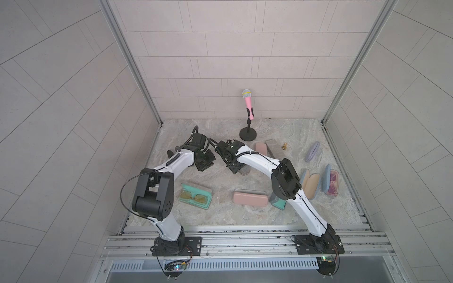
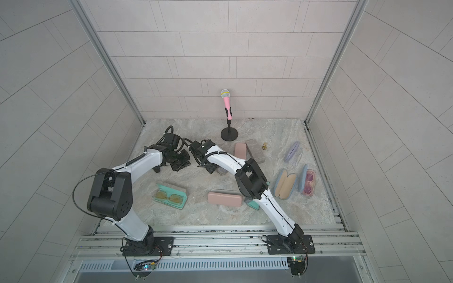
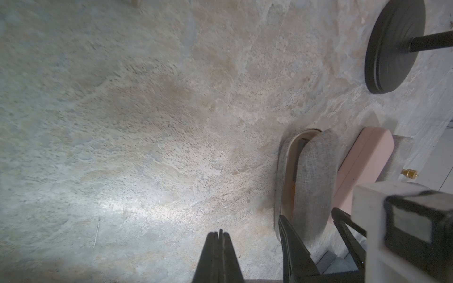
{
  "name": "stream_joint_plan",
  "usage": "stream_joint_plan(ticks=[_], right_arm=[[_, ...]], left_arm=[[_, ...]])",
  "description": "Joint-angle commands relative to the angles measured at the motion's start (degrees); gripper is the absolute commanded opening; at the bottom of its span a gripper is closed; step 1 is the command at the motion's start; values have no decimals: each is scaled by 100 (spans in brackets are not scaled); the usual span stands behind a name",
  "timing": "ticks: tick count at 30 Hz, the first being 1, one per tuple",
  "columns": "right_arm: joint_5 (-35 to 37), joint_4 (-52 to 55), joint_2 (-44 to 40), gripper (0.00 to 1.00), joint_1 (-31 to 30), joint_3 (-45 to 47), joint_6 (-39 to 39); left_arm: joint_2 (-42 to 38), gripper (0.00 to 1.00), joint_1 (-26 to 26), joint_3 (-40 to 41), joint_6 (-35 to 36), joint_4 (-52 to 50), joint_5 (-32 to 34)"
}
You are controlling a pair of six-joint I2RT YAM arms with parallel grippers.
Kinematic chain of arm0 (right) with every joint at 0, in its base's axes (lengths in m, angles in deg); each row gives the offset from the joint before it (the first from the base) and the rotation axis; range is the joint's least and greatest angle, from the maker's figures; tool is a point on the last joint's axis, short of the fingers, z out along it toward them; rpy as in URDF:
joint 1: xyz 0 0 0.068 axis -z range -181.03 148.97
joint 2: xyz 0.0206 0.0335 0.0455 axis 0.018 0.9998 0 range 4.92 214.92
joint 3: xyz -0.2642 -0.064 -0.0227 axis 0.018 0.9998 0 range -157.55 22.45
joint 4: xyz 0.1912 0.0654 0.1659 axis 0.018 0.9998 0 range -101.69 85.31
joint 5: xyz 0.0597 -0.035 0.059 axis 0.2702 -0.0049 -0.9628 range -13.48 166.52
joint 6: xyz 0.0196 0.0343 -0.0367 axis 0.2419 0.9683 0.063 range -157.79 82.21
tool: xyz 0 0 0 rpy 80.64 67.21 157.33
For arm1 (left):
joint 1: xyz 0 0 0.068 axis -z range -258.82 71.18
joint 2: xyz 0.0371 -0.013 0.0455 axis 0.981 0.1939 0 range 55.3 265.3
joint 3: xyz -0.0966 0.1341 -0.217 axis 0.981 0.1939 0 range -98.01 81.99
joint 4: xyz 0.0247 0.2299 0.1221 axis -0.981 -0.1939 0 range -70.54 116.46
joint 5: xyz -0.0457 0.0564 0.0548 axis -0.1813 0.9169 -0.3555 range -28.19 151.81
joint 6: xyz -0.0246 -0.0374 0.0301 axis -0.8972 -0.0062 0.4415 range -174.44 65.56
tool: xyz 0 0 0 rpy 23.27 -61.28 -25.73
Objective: Close the glasses case
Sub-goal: Adjust the glasses case at the center of the board.
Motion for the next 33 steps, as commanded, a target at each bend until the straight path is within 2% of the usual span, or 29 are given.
stream_joint_plan(ticks=[1,8,16,30,33], right_arm=[[-357,-71,-597,72,-10,190,56],[-986,-210,-1051,74,137,537,-78],[-2306,-247,-1033,76,770,617,-430],[-3079,-262,-692,82,923,595,-812],[-3071,-263,-598,82,937,535,-833]], left_arm=[[2,0,-48,82,110,-56,88],[-34,0,-48,87,131,-90,85],[-60,0,-49,59,154,-98,31],[186,0,-40,27,41,118,-260],[202,0,-33,30,38,120,-278]])
